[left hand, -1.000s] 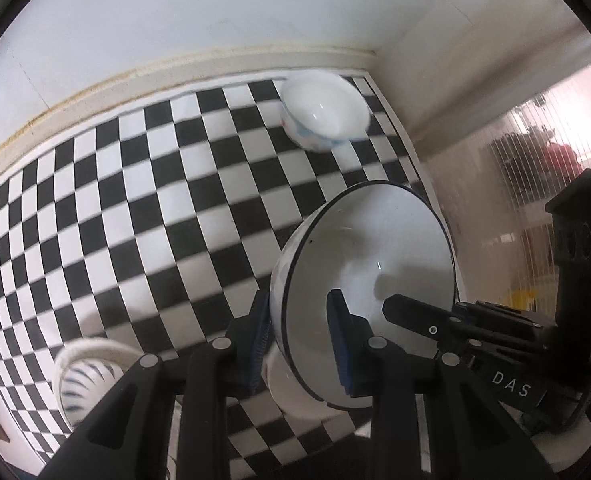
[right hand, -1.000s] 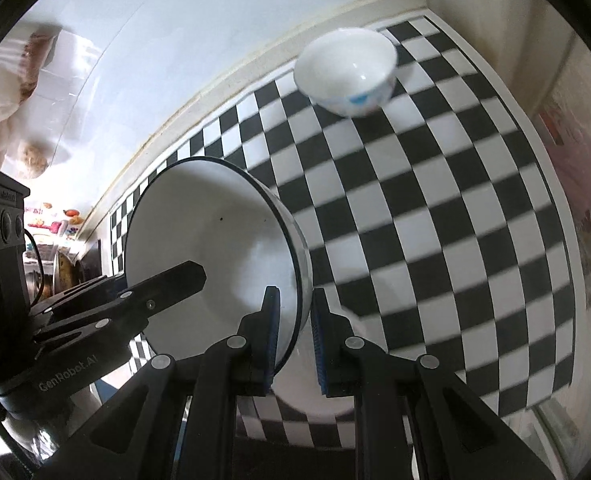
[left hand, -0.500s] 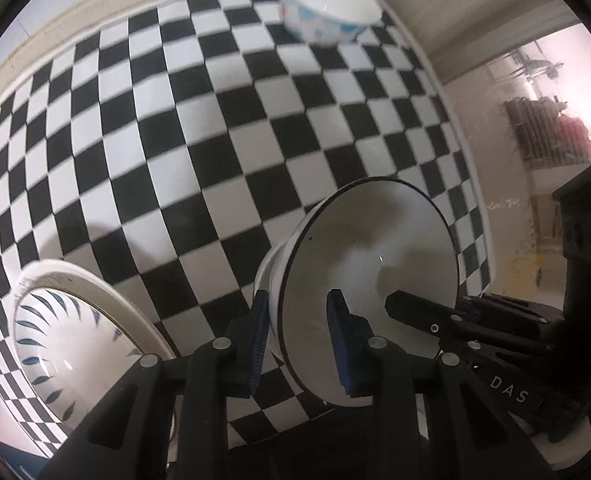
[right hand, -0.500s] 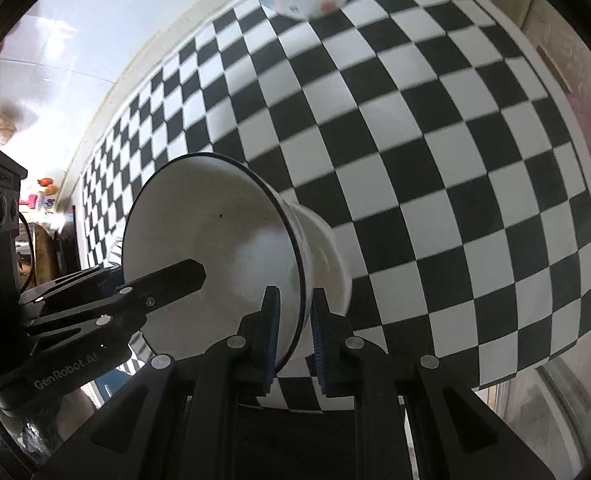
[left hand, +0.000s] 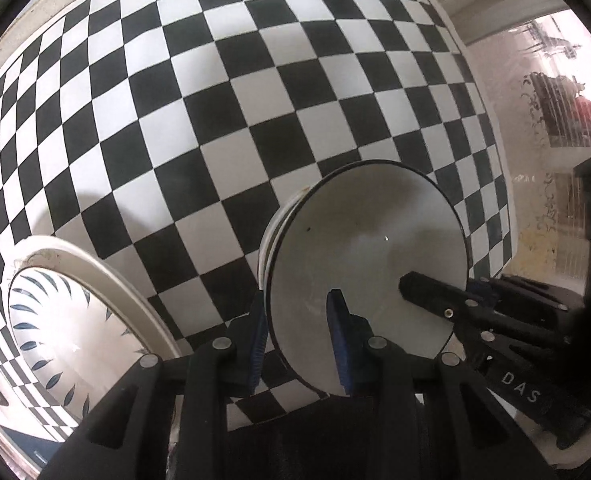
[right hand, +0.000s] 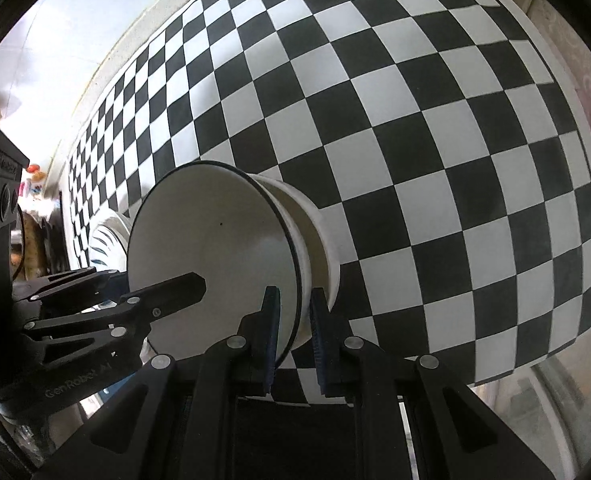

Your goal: Organize plates and bowls

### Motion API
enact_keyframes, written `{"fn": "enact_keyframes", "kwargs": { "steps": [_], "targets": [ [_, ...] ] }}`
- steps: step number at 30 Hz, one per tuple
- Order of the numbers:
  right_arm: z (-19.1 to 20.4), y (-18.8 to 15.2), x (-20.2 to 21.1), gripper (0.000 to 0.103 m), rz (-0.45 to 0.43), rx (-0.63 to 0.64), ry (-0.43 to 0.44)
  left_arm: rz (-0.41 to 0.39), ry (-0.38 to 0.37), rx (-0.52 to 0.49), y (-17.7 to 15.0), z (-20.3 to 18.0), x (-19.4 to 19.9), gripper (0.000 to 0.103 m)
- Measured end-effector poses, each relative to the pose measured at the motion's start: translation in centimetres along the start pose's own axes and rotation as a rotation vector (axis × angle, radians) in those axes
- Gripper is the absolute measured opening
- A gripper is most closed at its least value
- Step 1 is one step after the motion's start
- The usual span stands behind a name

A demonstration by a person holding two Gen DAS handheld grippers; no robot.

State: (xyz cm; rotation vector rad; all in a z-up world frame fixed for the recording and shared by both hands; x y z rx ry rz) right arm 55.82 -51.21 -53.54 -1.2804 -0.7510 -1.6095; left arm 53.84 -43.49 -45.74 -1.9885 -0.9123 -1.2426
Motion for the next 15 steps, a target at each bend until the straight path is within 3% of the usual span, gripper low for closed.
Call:
{"fn": "enact_keyframes", "kwargs": {
  "steps": [15],
  "targets": [
    [0.7, -0.16, 0.28, 0.017, 0.041, 0.074, -0.097, 0.017, 0.028, 0.0, -0.57, -0.23, -0.54, 0.026]
  ]
}}
Point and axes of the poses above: each gripper's, at about its wrist camera, not at the fingertips, and x roughly against the way its jaws point, z to its left, y to its top, the point moved 9 cm from there along -x, roughly the way its jaws point, and after that the axes turned 7 degrees about -y, right-handed, at the moved point
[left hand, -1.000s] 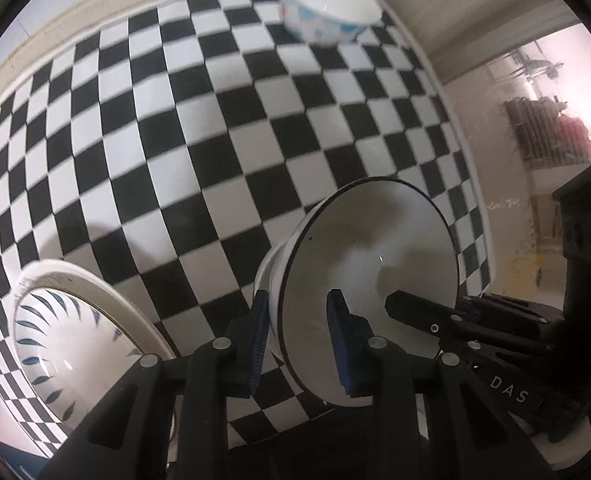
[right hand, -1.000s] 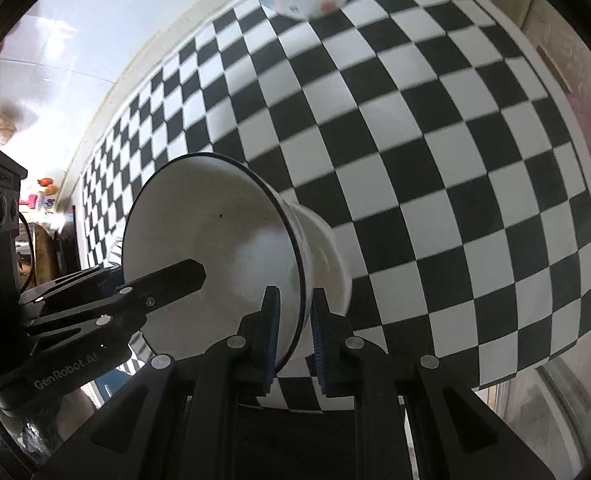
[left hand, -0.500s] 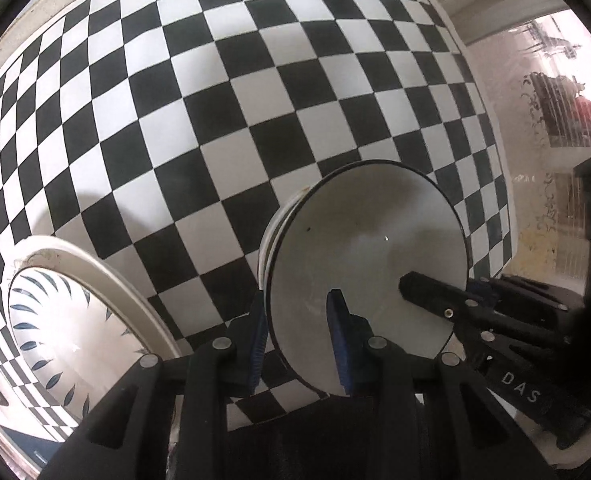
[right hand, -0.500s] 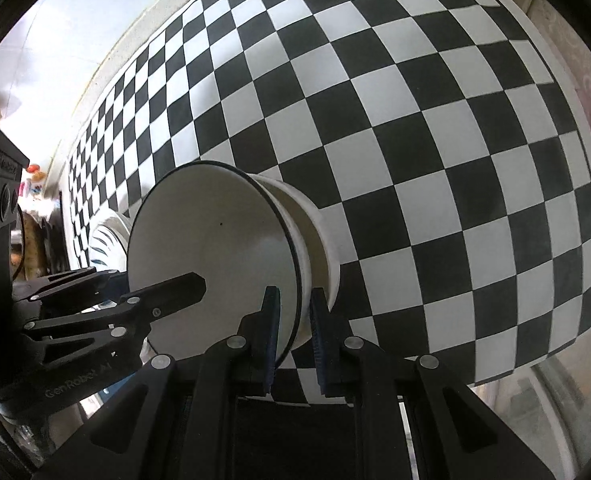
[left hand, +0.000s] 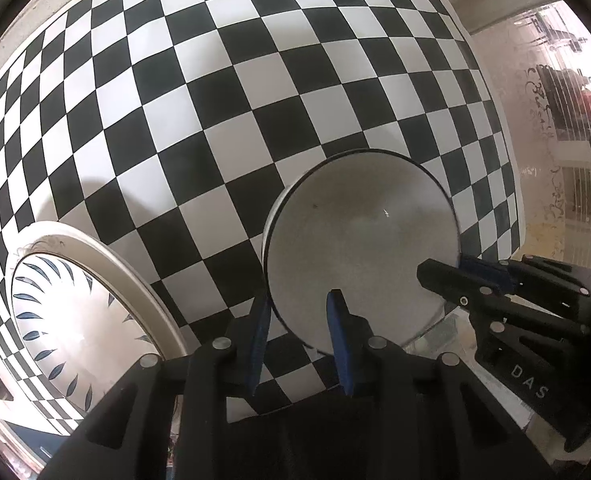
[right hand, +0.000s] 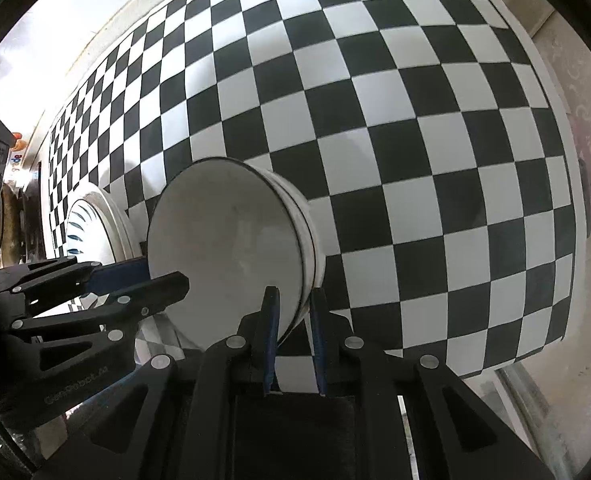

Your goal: Organize plates and bowls

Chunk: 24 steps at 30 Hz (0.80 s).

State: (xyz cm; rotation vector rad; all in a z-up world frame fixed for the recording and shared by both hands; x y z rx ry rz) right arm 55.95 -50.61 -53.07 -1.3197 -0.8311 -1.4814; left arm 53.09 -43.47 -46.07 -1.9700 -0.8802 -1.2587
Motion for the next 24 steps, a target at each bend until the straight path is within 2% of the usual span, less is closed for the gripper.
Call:
{"fn": "enact_keyframes", "kwargs": {
  "steps": [9, 15, 22, 24],
  "targets": [
    [-0.1, -0.5, -0.3, 0.017, 0.026, -0.012, 0.032, -0.011, 0.017, 0.001, -0.2, -0.3, 0.3, 0.026],
    [-1.2, -0.3, 1.1, 0.017, 0.012, -0.037, 0.042, -0.091, 0.049, 0.01, -0.1, -0.2, 2.9, 0.026],
    [-3.0, 2.5, 4.5, 0.018, -0.063, -0.055, 0.029, -0.24, 0.084, -0.004, 2.5, -0.9, 7.2, 0.027],
    [-3.4, 4.1, 5.6, 0.027, -0.086, -0.057, 0.035, -0.275, 0.071, 0.003, 3.9, -1.1, 8.3, 0.027]
  ]
}}
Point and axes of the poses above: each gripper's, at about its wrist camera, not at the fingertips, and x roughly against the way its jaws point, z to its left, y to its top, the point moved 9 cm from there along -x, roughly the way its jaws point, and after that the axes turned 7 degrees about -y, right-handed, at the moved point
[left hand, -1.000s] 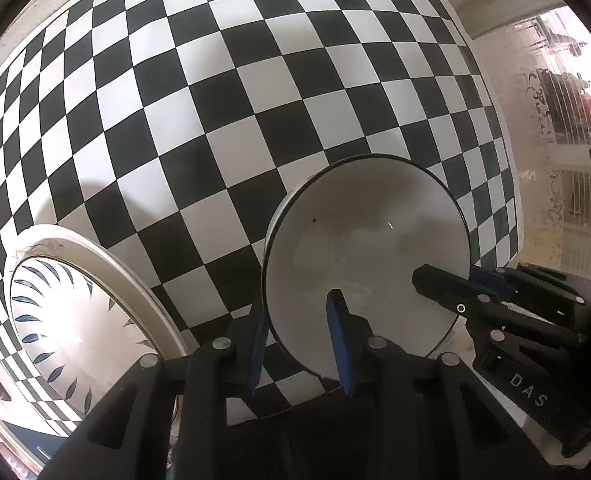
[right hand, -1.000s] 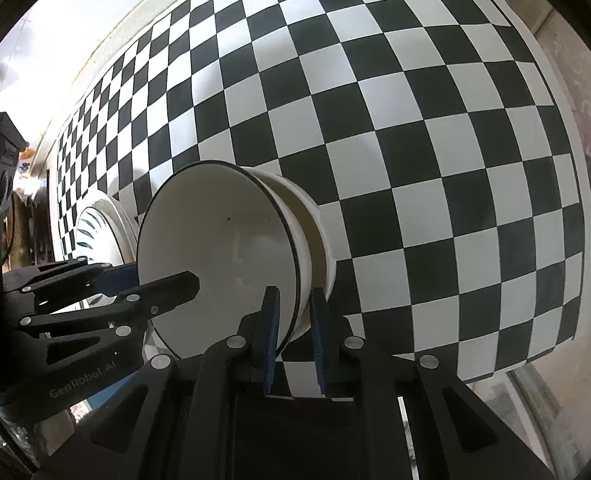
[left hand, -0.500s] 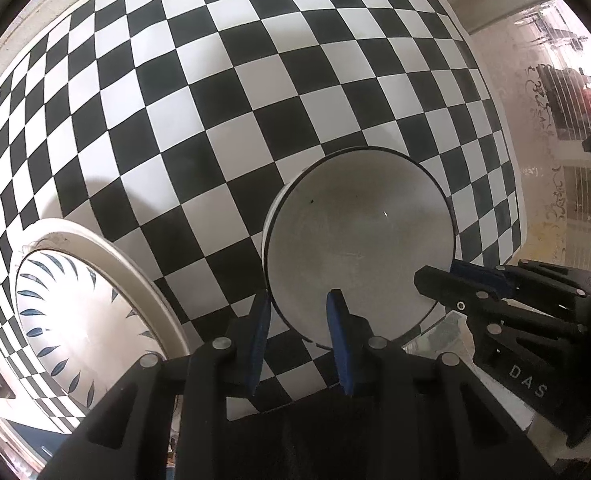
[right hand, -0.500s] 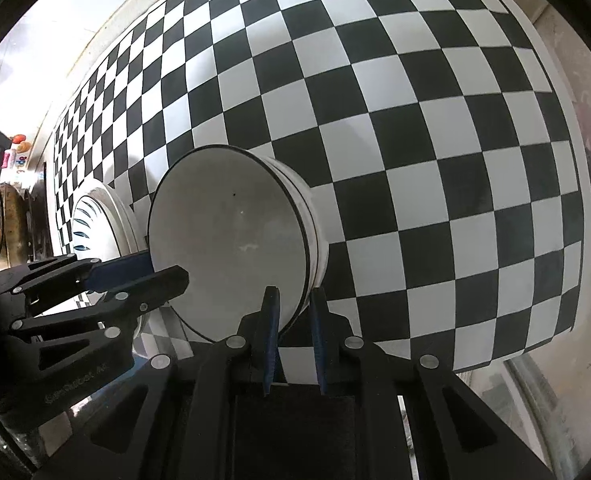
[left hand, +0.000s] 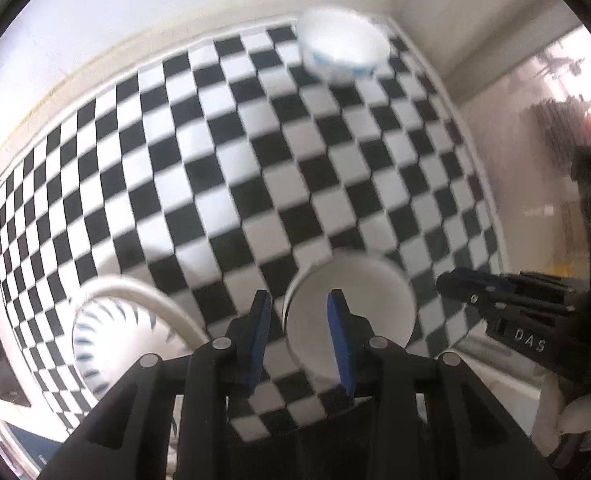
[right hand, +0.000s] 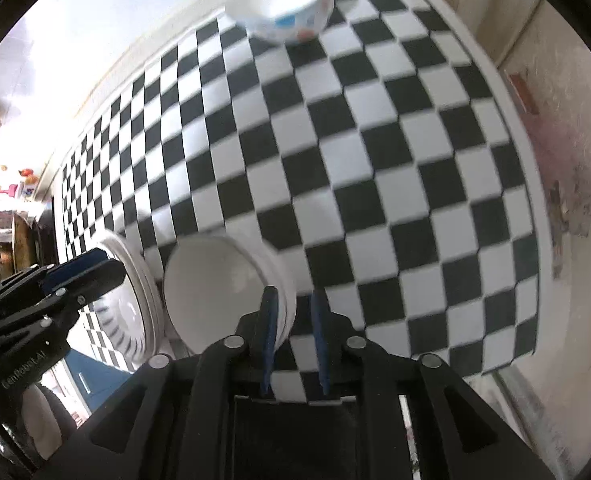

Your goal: Organize plates and bowls

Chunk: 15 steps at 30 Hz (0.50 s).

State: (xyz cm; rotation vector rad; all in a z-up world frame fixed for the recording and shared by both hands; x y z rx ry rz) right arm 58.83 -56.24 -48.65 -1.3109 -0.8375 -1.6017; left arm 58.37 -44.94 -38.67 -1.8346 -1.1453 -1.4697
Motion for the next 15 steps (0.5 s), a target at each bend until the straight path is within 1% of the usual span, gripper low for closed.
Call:
{"fn": "enact_keyframes", "kwargs": {
  "steps": [1, 2, 3, 4, 5, 6, 10, 12, 13, 15],
  "targets": [
    [-0.1, 0.7, 0.4, 0.031, -0.011, -0.01, 0.01, -0.015, -0.006, 0.01, 1.1, 0.1, 0.2, 0.027],
    [-0.3, 1.7, 1.0, 0.044, -0.027, -0.019, 0.027, -0.026, -0.011, 0.016, 2.0, 0.1, 0.2, 0.027],
    [-0.4, 2.8, 1.5, 0.051, -0.041, -0.025, 0.044, -0.032, -0.016, 0.025, 3.1, 0.2, 0.3, 0.027],
    [-0.5, 3.7, 1.9, 0.062, -0.051, -0.031, 0.054, -0.043, -0.018, 0.037, 4.4, 0.4, 0.3, 0.027],
    [-0.6, 4.8, 2.4, 0.066, -0.07, -0.034, 0.065, -0.054, -0.019, 0.043, 5.7, 0.7, 0.3, 0.027],
    [-0.9, 6.1, 2.8, 0.066, -0.092, -0.041, 0.071, -0.065, -0.019, 0.054, 7.1, 1.1, 0.3, 0.027],
    [-2.0, 11.0, 3.4, 0.066, -0.132, -0.074, 0.06, -0.08, -0.028, 0.096, 11.7, 1.9, -0.6, 0.027],
    [-2.6, 13.8, 3.1, 0.066, -0.151, -0.093, 0.044, -0.076, -0.033, 0.119, 13.8, 2.4, -1.4, 0.027],
    [-3.0, 15.5, 2.9, 0.066, -0.162, -0.102, 0.036, -0.071, -0.043, 0.131, 15.0, 2.5, -2.0, 0.027],
    [-3.7, 17.7, 2.3, 0.066, -0.168, -0.119, 0.025, -0.051, -0.072, 0.153, 17.1, 2.8, -3.5, 0.027]
  ]
}}
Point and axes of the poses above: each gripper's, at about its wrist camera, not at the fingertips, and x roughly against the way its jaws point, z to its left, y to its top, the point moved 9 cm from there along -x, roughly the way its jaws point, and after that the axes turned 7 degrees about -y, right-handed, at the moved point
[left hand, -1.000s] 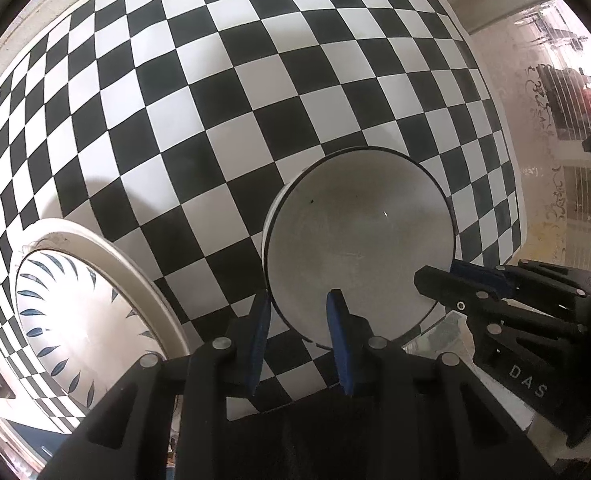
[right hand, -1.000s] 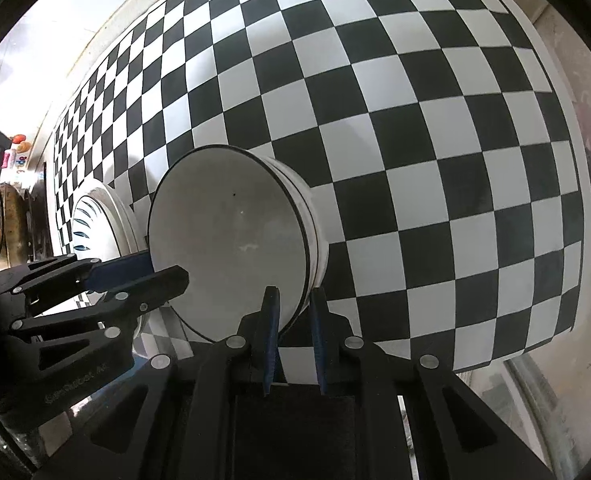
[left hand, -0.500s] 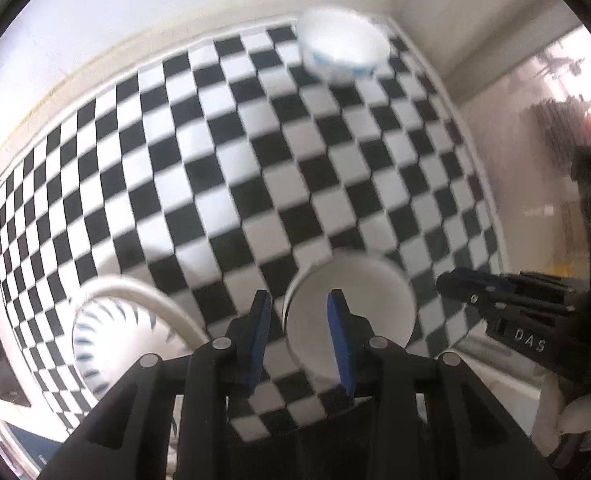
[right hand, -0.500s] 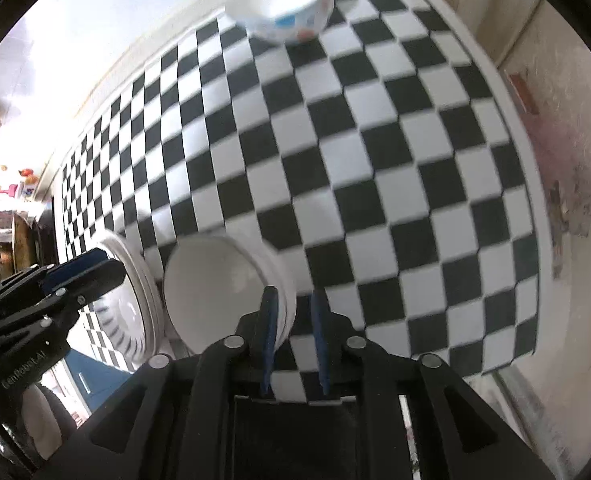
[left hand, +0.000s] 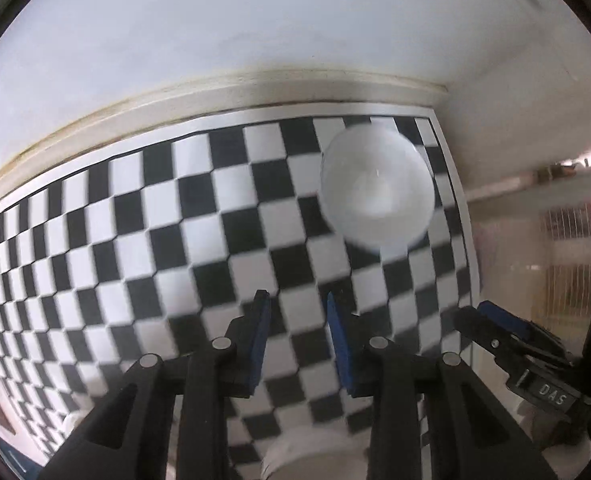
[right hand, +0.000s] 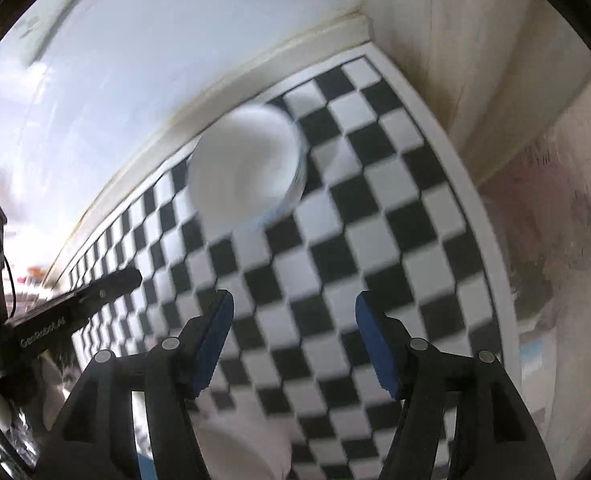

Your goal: Organize plates and bowls

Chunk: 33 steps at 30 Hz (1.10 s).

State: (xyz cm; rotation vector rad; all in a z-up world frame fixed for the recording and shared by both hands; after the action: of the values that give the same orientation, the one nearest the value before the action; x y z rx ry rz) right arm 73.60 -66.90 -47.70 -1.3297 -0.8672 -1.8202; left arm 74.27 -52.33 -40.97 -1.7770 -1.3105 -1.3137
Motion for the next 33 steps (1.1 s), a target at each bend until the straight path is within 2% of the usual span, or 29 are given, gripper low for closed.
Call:
{"fn": "enact_keyframes", "kwargs": {
  "steps": [4, 11, 13, 16, 18, 20, 26, 33],
  "targets": [
    [-0.2, 3.7, -2.3, 0.066, 0.001, -0.042, 0.018, 0.049, -0.034, 0.039, 2.4, -0.1, -3.0, 0.027],
    [0.1, 6.9, -6.2, 0.065, 0.049, -0.091, 0.039, 0.092, -0.051, 0.026, 4.9, -0.6, -6.9, 0.027],
    [0.1, 7.4, -7.0, 0.06, 0.06, -0.094, 0.041, 0.09, -0.058, 0.019, 5.4, -0.7, -7.5, 0.027],
    [0.1, 7.7, -8.5, 0.044, 0.091, -0.105, 0.052, 0.086, -0.073, 0.009, 5.8, -0.8, -8.1, 0.026],
    [-0.1, 7.9, -9.4, 0.023, 0.112, -0.113, 0.05, 0.082, -0.077, 0.008, 5.9, -0.8, -8.3, 0.021],
    [0.1, 7.9, -9.9, 0.017, 0.122, -0.119, 0.07, 0.08, -0.076, -0.001, 5.9, -0.8, -8.4, 0.021],
    [0.7, 7.5, -9.2, 0.013, 0.105, -0.085, 0.019, 0.062, -0.061, -0.021, 5.8, -1.5, -8.2, 0.02],
    [1.2, 5.9, -7.6, 0.013, 0.096, -0.063, 0.038, 0.025, -0.06, -0.051, 4.4, -2.2, -5.4, 0.02]
  ]
}}
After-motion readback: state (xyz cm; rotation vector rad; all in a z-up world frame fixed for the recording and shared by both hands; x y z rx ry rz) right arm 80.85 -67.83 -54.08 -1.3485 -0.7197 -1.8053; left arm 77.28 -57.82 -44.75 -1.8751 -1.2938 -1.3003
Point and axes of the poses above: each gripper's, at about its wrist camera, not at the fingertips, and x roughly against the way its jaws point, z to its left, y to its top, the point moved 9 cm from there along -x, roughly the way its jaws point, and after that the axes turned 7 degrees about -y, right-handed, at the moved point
